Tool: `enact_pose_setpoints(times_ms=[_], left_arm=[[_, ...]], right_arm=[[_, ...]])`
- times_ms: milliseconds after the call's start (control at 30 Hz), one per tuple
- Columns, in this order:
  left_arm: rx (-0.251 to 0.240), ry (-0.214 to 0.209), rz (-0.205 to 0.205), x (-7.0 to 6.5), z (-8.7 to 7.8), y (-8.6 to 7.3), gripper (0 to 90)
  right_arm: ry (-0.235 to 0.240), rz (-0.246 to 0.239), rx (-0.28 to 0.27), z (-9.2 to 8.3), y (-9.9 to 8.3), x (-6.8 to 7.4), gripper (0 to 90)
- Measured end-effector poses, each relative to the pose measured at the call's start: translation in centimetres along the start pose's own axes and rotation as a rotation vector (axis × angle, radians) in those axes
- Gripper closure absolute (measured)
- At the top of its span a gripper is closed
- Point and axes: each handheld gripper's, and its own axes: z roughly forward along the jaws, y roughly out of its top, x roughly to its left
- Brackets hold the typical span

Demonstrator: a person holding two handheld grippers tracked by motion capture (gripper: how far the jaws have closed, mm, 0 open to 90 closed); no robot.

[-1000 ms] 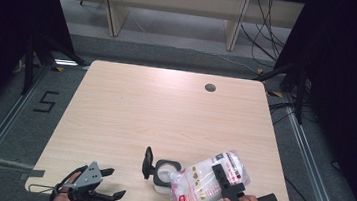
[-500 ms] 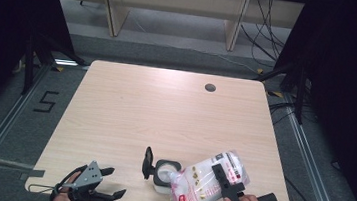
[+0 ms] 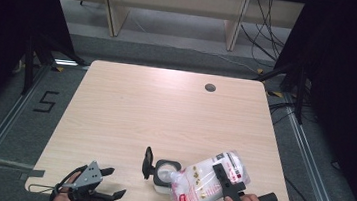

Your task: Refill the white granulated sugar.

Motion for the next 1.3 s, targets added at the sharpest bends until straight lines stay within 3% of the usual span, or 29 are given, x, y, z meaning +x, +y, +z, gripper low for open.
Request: enact_pose_setpoints(times_ms=[33, 100, 200, 300, 333, 367, 400, 467, 500, 600, 733, 800, 833, 867, 933, 967, 1000, 1033, 1100, 1167, 1200, 1300], left_arm=[[0.003, 0.001, 0.035, 0.18, -0.04, 0.03, 19.5], [0.006, 0.002, 0.043, 0.2, -0.16, 0.05, 19.5], [0.003, 0.001, 0.0, -0.01, -0.03, 0.0, 19.5], [0.007, 0.004, 0.044, 0.23, -0.17, 0.06, 19.5], [-0.01, -0.002, 0.003, -0.01, -0.01, 0.02, 19.5], [-0.003, 0.002, -0.006, -0.01, 0.02, -0.02, 19.5], [-0.007, 0.0, 0.016, 0.09, 0.03, 0.0, 19.5], [-0.001, -0.004, 0.018, 0.09, -0.01, -0.05, 19.5], [0.013, -0.001, 0.041, 0.3, -0.13, 0.02, 19.5], [-0.006, -0.002, 0.012, 0.14, 0.05, -0.01, 19.5], [-0.007, -0.004, 0.016, 0.14, 0.04, 0.02, 19.5], [0.008, 0.002, 0.039, 0.28, -0.12, 0.03, 19.5], [0.003, -0.003, 0.004, 0.06, -0.08, -0.07, 19.5], [0.0, -0.002, -0.002, 0.04, -0.08, -0.07, 19.5], [0.003, 0.003, 0.007, 0.11, -0.07, -0.03, 19.5], [0.004, 0.002, 0.043, 0.29, -0.08, 0.03, 19.5], [0.015, 0.006, 0.044, 0.3, -0.14, 0.0, 19.5], [0.016, 0.007, 0.014, 0.13, -0.11, -0.06, 19.5], [-0.005, 0.0, 0.018, 0.14, 0.03, 0.01, 19.5], [-0.004, 0.0, 0.016, 0.07, 0.04, -0.03, 19.5], [0.015, 0.009, 0.043, 0.23, -0.1, 0.0, 19.5], [-0.002, 0.001, 0.027, 0.12, -0.01, 0.01, 19.5]], right_arm=[[0.0, 0.0, 0.001, 0.01, 0.0, 0.0, 51.2], [-0.007, -0.001, 0.0, 0.0, 0.06, -0.01, 51.2], [-0.011, -0.01, -0.018, 0.08, 0.06, -0.14, 51.2], [-0.004, -0.009, -0.012, 0.03, 0.03, -0.15, 51.2], [-0.003, 0.01, -0.003, -0.08, -0.03, -0.02, 51.2], [-0.003, 0.007, -0.009, -0.05, -0.06, -0.06, 51.2], [0.005, 0.01, -0.005, -0.07, -0.06, -0.08, 51.2], [0.012, 0.003, 0.006, -0.08, -0.05, -0.05, 51.2], [-0.007, -0.017, -0.017, 0.11, -0.09, -0.16, 51.2], [-0.004, -0.001, -0.019, 0.2, -0.14, -0.02, 51.2], [-0.001, -0.005, -0.021, 0.19, -0.11, 0.05, 51.2], [0.0, -0.004, -0.019, 0.18, -0.11, 0.03, 51.2], [-0.001, -0.007, -0.015, 0.14, -0.08, -0.02, 51.2], [-0.005, -0.014, -0.013, 0.09, -0.07, -0.1, 51.2], [-0.002, 0.002, -0.013, -0.04, -0.09, -0.1, 51.3], [0.001, -0.005, -0.014, -0.03, -0.08, -0.24, 51.2], [-0.006, 0.003, -0.016, 0.03, -0.1, -0.13, 51.2], [-0.003, -0.018, -0.014, 0.1, -0.07, -0.21, 51.2], [0.007, 0.007, 0.0, 0.04, -0.05, 0.07, 51.3], [-0.001, -0.008, -0.016, 0.13, -0.08, -0.06, 51.3], [0.001, -0.011, -0.014, 0.13, -0.05, -0.1, 51.3], [0.003, 0.002, -0.004, -0.02, -0.08, -0.06, 51.3]])
